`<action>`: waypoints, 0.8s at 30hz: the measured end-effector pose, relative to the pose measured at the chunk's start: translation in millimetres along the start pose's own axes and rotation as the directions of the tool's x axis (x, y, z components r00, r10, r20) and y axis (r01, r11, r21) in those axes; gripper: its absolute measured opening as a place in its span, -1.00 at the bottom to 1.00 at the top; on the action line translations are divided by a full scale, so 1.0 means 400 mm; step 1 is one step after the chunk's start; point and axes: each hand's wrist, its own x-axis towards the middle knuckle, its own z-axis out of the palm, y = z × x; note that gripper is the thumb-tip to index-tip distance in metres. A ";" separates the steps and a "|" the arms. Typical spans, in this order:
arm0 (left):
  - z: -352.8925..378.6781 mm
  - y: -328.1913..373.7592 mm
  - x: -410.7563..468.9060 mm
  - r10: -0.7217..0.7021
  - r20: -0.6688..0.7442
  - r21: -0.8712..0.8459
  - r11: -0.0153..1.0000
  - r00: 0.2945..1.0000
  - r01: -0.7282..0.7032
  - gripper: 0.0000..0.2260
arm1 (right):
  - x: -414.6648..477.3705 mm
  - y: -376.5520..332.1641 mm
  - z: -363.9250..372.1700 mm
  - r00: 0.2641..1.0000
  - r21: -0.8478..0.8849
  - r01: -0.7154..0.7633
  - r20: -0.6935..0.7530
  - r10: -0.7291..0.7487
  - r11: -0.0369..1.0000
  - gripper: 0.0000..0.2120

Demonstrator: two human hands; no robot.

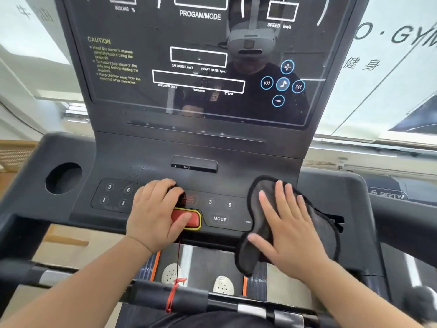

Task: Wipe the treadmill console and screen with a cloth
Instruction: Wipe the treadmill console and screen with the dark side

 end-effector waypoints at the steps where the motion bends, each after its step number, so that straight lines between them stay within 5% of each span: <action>1: -0.001 0.001 0.001 0.000 0.006 0.003 1.000 1.000 0.000 -0.37 | 0.017 0.011 -0.007 0.998 0.031 -0.066 -0.007 0.066 0.997 -0.07; 7: -0.010 0.008 0.002 -0.025 0.064 0.024 0.999 0.998 0.023 -0.35 | 0.140 -0.083 -0.033 0.966 0.061 -0.243 -0.071 0.247 0.968 -0.02; 16: -0.010 0.011 0.006 -0.040 0.075 0.033 0.999 0.996 0.037 -0.45 | 0.011 -0.118 0.004 0.966 0.030 0.255 0.043 -0.256 0.966 -0.17; 24: -0.009 0.008 0.004 -0.032 0.056 0.013 0.999 0.998 0.032 -0.35 | 0.123 -0.051 -0.029 0.985 -0.012 -0.167 -0.041 0.166 0.986 -0.02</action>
